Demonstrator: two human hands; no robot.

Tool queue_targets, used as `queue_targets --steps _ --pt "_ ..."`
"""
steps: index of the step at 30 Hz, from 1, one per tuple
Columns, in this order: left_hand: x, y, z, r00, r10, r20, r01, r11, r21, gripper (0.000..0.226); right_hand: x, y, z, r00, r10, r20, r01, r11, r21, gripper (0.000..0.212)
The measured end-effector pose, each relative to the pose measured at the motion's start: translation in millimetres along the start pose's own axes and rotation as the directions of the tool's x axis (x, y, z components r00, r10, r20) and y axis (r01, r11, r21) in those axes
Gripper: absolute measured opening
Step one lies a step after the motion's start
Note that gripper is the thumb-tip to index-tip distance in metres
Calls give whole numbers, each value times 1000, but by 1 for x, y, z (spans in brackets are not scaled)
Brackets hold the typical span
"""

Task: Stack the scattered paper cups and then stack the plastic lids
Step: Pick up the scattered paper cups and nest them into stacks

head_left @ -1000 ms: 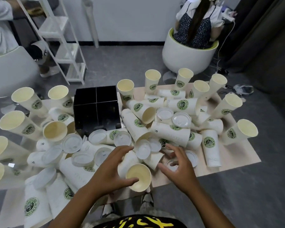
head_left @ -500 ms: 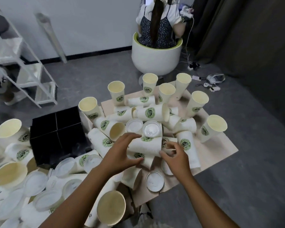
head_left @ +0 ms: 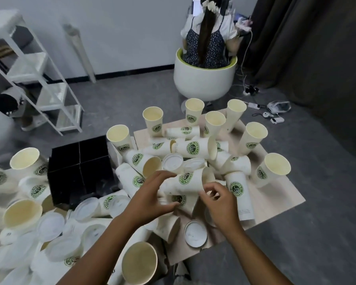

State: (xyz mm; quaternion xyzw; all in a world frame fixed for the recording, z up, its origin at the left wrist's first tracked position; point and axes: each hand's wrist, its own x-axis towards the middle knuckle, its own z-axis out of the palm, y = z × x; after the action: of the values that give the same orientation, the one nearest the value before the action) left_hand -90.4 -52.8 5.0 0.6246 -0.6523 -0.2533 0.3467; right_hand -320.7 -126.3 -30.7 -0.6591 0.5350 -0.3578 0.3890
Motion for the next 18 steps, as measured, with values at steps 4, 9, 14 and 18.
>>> queue_targets --steps 4,9,14,18 --pt "-17 11 -21 999 15 -45 -16 1000 -12 74 -15 -47 -15 932 -361 -20 352 918 -182 24" --pt "-65 19 -59 993 8 -117 -8 1000 1 77 -42 -101 -21 848 -530 30 528 836 -150 6" --pt "-128 18 -85 983 -33 -181 33 999 -3 79 -85 -139 -14 771 -629 100 632 775 -7 9" --pt "-166 18 -91 978 -57 -199 51 998 -33 83 -114 -154 -7 707 -679 197 684 727 52 7"
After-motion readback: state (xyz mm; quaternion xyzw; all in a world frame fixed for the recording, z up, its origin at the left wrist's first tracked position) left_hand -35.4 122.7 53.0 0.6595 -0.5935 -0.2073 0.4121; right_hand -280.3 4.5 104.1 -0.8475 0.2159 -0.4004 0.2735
